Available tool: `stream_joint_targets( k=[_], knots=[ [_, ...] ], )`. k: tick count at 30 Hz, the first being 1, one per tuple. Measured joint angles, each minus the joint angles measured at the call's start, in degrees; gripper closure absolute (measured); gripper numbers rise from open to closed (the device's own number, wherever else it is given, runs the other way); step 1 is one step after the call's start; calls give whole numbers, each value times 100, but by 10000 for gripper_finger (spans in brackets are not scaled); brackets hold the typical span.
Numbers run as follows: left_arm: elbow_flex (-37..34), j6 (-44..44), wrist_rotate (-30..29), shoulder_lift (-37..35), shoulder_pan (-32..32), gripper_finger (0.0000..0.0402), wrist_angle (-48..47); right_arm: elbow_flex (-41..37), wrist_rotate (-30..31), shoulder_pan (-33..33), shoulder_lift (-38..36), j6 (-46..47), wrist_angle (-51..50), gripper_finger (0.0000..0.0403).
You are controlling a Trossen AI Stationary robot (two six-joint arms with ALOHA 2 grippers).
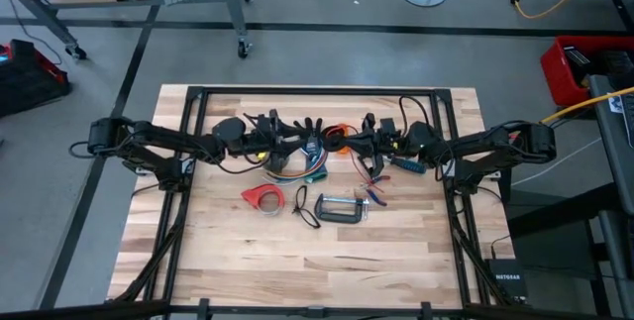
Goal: Coil cords
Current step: Uncoil the wire from the spool
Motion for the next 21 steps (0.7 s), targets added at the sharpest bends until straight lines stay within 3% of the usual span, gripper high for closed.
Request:
stream_joint_targets(
  k=[12,21],
  knots=[
    [0,-31,23,895,-394,262,1679,676,38,0,0,-327,-864,401],
    [104,-37,22,1043,-395,263,2011,793,87,2,0,-449,-1073,401]
  ],
)
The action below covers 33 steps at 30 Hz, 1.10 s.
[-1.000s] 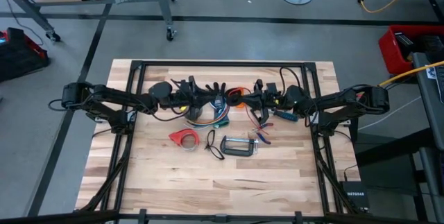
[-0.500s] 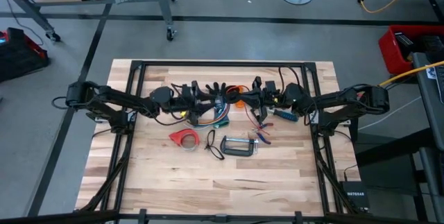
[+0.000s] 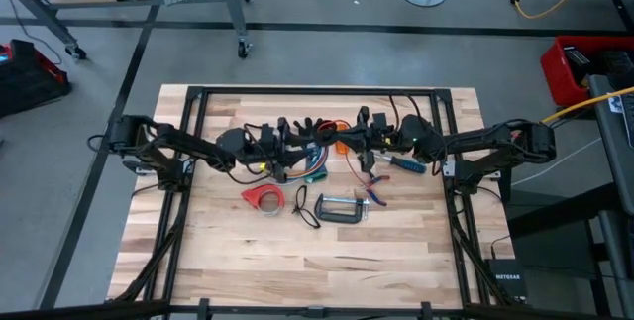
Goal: Coil cords
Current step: Uncoil the wire from the spool
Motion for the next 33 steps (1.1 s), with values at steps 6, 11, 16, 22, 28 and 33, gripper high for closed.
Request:
stream_joint_targets(
  k=[6,11,16,22,28,33],
  knots=[
    [413,296,-2,0,0,263,-524,0,56,-1,1,-1,4,401],
    [706,349,-42,-20,3,263,-1160,0,86,-9,-7,-4,50,401],
    [722,348,-72,-20,18,294,-1223,0,70,-7,-9,-4,44,401],
    [722,310,-173,-20,24,391,-1308,0,-1,-4,-7,-1,24,399],
    [722,198,-195,-25,26,398,-1447,0,-115,-4,-11,-3,8,393],
    [722,-98,-216,-196,122,400,-2048,-2,-177,-2,-71,257,-103,363]
  ],
)
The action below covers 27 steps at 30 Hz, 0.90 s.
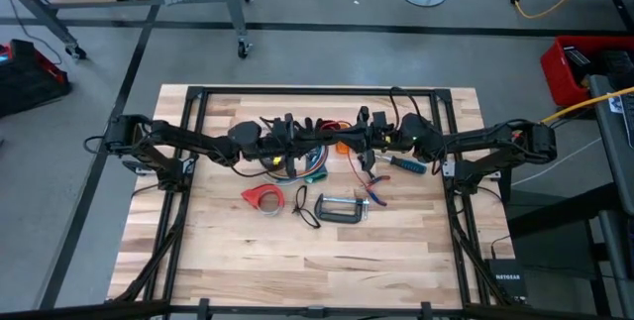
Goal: Coil cords
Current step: Uncoil the wire from the spool
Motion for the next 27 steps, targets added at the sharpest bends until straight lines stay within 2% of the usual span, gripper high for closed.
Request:
stream_joint_targets(
  k=[8,11,15,22,27],
  knots=[
    [-36,265,-31,-919,150,401,-2303,7,-598,6,-165,184,45,297],
    [-36,650,314,-1276,242,401,-3196,7,-670,4,-187,351,43,281],
    [59,1186,838,-1745,371,401,-4266,7,-670,4,-187,386,-453,273],
    [840,2111,1188,-1976,545,401,-6729,6,-561,2,-187,643,-1179,272],
    [1549,2838,1394,-1863,610,402,-7977,4,-560,0,-187,680,-1334,272]
  ],
)
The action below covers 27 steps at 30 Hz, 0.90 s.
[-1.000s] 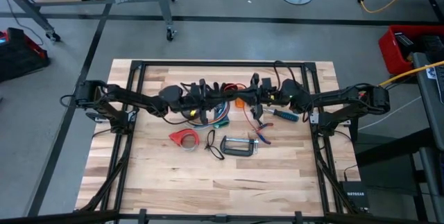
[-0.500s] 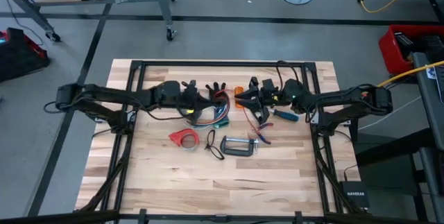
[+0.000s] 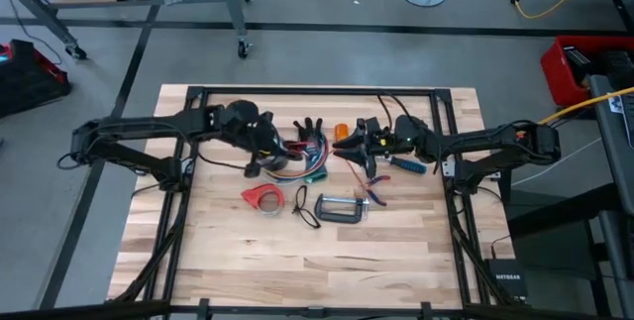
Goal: Coil cords
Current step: Uncoil the wire from the spool
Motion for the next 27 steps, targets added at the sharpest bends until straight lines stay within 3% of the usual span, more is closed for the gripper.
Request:
stream_joint_targets(
  k=[12,27],
  knots=[
    [1568,803,288,577,46,401,-2416,0,8,-2,0,142,23,271],
    [2645,1921,332,2338,-226,401,-3029,0,556,0,0,178,-283,271]
  ],
)
